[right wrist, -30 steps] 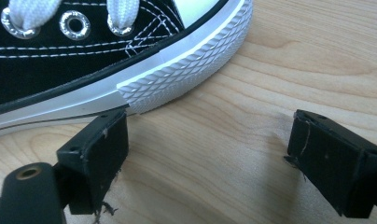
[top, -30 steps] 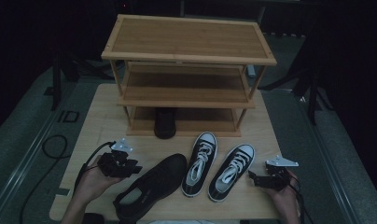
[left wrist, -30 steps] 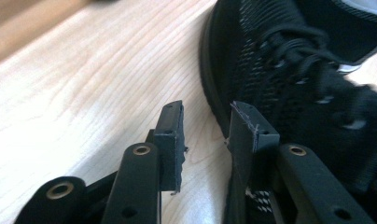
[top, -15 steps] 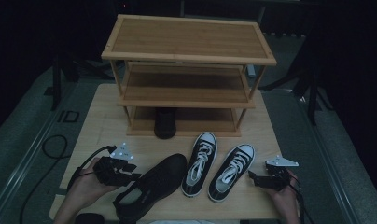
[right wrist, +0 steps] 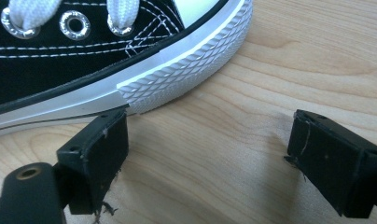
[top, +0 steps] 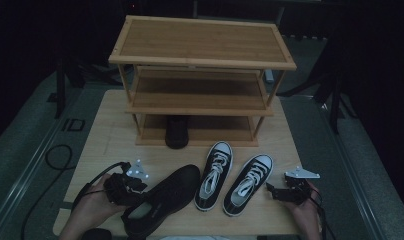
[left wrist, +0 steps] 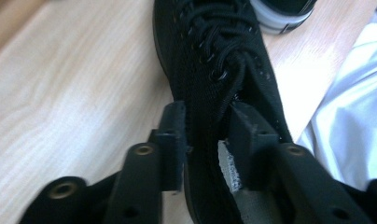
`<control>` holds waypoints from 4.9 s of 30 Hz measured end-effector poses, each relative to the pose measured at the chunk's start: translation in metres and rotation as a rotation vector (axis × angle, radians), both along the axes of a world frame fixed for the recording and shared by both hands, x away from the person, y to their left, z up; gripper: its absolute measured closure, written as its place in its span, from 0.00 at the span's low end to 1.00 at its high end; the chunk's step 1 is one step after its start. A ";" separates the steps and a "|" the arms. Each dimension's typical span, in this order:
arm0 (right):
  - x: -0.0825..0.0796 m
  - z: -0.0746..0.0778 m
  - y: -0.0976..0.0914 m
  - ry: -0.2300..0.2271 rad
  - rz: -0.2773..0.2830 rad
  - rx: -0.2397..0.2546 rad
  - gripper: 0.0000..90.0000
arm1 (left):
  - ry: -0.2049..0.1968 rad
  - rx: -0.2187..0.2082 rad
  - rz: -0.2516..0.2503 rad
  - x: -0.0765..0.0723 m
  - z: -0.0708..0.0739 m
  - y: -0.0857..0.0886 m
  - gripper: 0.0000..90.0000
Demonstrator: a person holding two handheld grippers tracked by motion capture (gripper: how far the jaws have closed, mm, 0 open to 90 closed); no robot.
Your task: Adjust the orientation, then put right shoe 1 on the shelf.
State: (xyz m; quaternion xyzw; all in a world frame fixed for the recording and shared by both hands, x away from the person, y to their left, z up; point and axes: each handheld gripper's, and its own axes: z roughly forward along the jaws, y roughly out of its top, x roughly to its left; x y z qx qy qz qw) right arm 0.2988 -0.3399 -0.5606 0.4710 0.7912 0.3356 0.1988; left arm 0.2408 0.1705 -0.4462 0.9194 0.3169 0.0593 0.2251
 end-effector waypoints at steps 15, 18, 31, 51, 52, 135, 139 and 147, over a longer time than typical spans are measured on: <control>0.000 0.000 0.000 0.000 0.000 0.000 0.14 | 0.077 -0.088 0.158 0.028 -0.018 0.001 0.97; 0.000 0.000 0.000 0.000 0.000 0.000 0.14 | 0.073 -0.095 0.165 0.033 -0.017 0.000 0.97; 0.000 0.000 0.000 0.000 0.000 0.000 0.14 | 0.039 -0.092 0.161 0.048 -0.010 -0.010 0.97; 0.000 0.000 0.000 0.001 -0.001 0.001 0.14 | 0.012 -0.159 0.193 0.073 -0.004 -0.024 0.97; 0.000 0.000 0.000 0.001 -0.001 0.001 0.14 | 0.005 -0.157 0.197 0.075 -0.003 -0.025 0.97; 0.000 0.000 0.000 0.000 0.001 0.000 0.14 | -0.204 -0.341 0.346 0.143 -0.013 -0.077 0.79; 0.000 0.000 0.000 0.000 0.001 0.000 0.14 | -0.231 -0.316 0.310 0.126 -0.005 -0.064 0.79; 0.000 0.000 0.000 -0.002 0.002 -0.001 0.14 | -0.235 -0.255 0.290 0.097 -0.013 -0.039 0.96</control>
